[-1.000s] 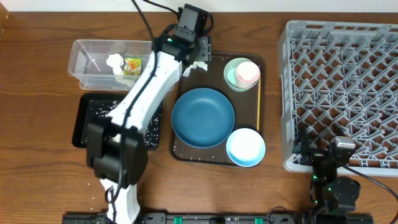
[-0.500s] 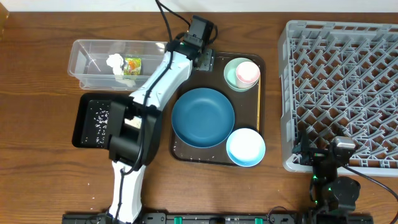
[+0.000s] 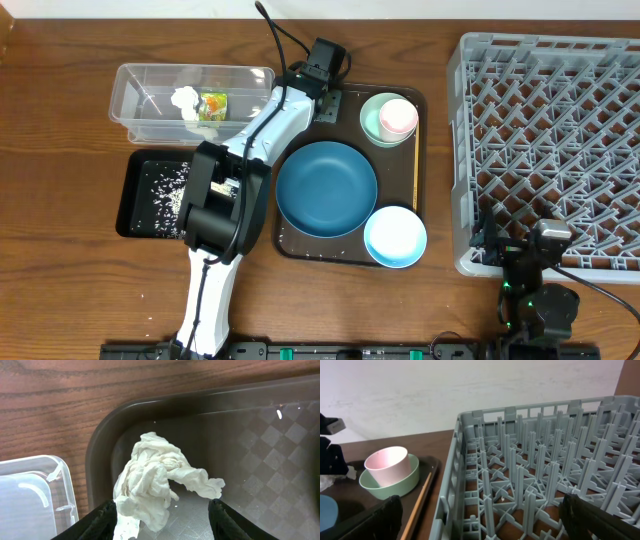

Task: Sort waste into correct bins and load items into the dishwasher rack
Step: 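Move the left gripper back to the white tissue on the tray, then grasp the white tissue with the left gripper and lift it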

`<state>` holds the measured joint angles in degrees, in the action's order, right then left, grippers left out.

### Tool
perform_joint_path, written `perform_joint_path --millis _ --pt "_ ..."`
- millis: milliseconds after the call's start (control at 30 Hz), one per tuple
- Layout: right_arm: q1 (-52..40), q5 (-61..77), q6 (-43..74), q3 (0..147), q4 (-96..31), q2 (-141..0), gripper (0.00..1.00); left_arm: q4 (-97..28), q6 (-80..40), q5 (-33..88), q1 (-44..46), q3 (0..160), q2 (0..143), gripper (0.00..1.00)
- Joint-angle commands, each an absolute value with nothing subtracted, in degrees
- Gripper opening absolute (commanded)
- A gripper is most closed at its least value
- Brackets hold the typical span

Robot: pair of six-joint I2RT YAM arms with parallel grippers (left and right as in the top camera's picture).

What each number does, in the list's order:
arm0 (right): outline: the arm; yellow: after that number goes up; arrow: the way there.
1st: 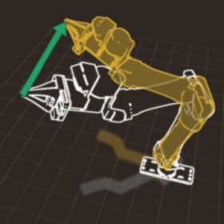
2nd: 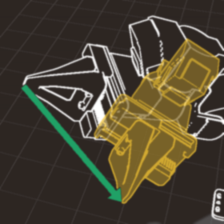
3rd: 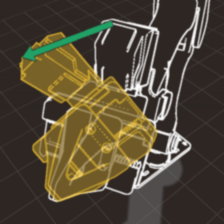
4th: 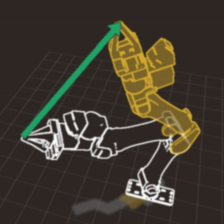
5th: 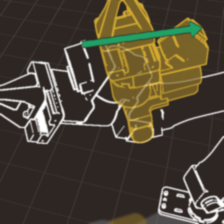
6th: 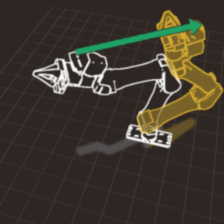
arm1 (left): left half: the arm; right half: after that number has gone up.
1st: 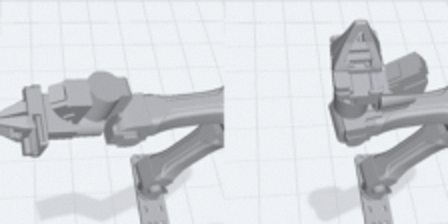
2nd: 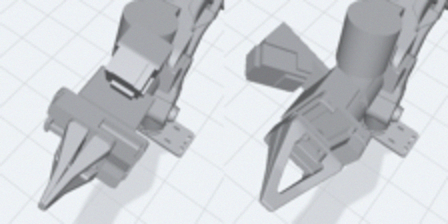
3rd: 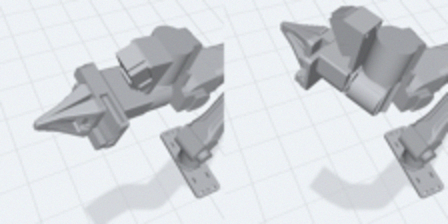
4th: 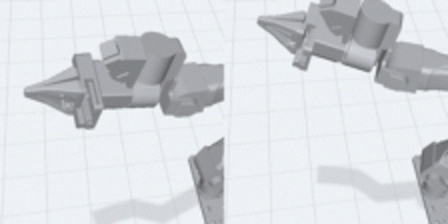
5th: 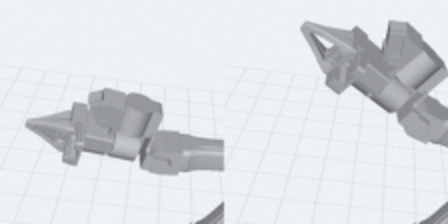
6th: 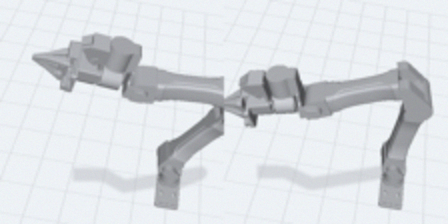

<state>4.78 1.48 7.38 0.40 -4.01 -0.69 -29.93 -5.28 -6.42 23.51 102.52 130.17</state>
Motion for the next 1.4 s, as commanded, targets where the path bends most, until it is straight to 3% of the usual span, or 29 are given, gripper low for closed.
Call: perform_joint_path --millis 0,200,300,367,433,967,1000,1033,1100,1200,1367 --pt "3.36 1.08 6.98 0.32 -4.25 -0.38 0.99 -29.87 -4.78 -7.11 23.33 102.59 131.85 0.61" --pt "3.36 1.08 6.98 0.32 -4.25 -0.38 0.99 -29.82 -4.78 -7.09 23.4 102.59 132.68 0.56" --pt "3.36 1.08 6.98 0.32 -4.25 -0.38 0.99 -29.63 -4.75 -7.11 23.4 102.61 132.42 0.25" --pt "3.36 1.06 6.98 0.32 -4.25 -0.38 0.99 -29.65 -4.78 -7.11 23.51 102.61 131.92 0.13" --pt "3.36 1.08 6.98 0.32 -4.25 -0.38 0.99 -29.67 -4.75 -7.11 23.66 102.61 130.98 0.07" --pt "3.36 1.06 6.98 0.32 -4.25 -0.38 0.99 -29.67 -4.95 -7.14 24.77 102.61 113.25 0.06" --pt "3.36 1.08 6.98 0.32 -4.25 -0.38 0.99 -29.65 -4.97 -7.11 24.77 102.61 112.75 0.07" --pt "3.36 1.06 6.98 0.32 -4.25 -0.38 0.99 -29.67 -4.97 -7.09 24.77 102.61 112.55 0.16" --pt "3.36 1.06 6.98 0.32 -4.25 -0.38 0.99 -30.26 -5.02 -5.96 24.8 102.59 112.77 0.58" --pt "3.36 1.06 6.98 0.32 -4.25 -0.38 0.99 -31.2 -4.97 -2.42 24.8 102.59 114.67 0.69" --pt "3.36 1.08 6.98 0.32 -4.25 -0.38 0.99 -29.36 -4.95 -2.15 24.77 102.59 120.09 0.72"
